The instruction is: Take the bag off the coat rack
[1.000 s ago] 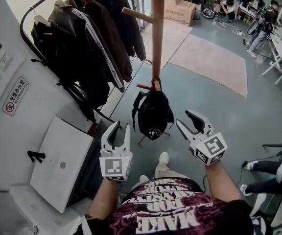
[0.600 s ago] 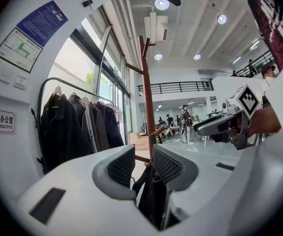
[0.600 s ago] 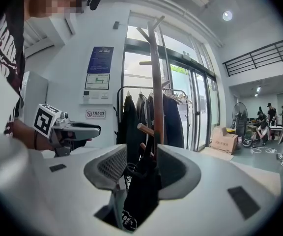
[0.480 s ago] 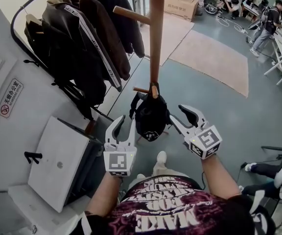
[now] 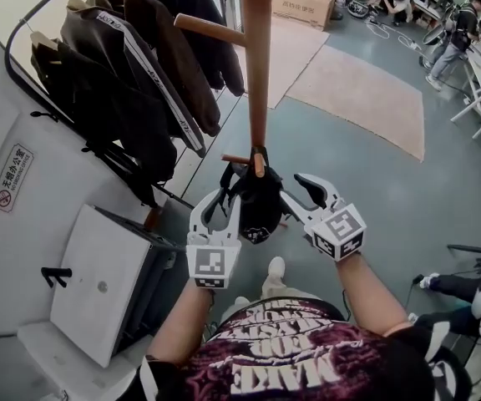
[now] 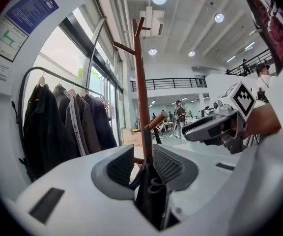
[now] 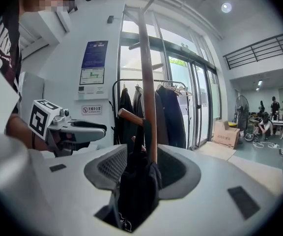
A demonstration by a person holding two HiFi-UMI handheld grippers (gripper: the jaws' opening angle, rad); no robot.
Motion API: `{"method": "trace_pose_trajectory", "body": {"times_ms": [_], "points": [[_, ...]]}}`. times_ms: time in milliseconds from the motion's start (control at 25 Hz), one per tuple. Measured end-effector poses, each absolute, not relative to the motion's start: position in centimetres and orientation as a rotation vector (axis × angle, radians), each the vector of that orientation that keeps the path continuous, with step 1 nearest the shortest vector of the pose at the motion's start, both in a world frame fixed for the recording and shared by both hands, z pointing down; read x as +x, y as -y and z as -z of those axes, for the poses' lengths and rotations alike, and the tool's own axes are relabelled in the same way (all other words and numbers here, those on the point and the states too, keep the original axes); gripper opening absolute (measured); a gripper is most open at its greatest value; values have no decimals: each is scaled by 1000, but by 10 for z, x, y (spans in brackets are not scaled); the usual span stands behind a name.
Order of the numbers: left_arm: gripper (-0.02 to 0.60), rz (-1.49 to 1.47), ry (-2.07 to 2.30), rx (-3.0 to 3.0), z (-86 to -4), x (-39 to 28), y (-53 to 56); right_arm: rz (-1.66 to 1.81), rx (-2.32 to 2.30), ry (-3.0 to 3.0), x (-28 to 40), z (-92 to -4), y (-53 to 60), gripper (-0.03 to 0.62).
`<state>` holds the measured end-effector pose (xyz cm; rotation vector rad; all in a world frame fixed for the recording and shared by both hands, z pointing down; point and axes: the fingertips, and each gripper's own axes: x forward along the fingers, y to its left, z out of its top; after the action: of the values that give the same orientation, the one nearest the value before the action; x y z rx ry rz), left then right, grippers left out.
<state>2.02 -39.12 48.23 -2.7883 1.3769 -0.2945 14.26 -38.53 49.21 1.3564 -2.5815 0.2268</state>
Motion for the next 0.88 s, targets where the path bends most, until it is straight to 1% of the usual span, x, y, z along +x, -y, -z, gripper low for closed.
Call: {"method": "trace_pose_trajectory", "body": {"times_ms": [640, 880], "points": [[112, 500, -1308, -2859, -543, 69, 442, -355, 1288, 2530, 126, -555, 433, 178], [107, 559, -1328, -2848, -560, 75, 453, -364, 1305, 2531, 122, -561, 445, 153]]}}
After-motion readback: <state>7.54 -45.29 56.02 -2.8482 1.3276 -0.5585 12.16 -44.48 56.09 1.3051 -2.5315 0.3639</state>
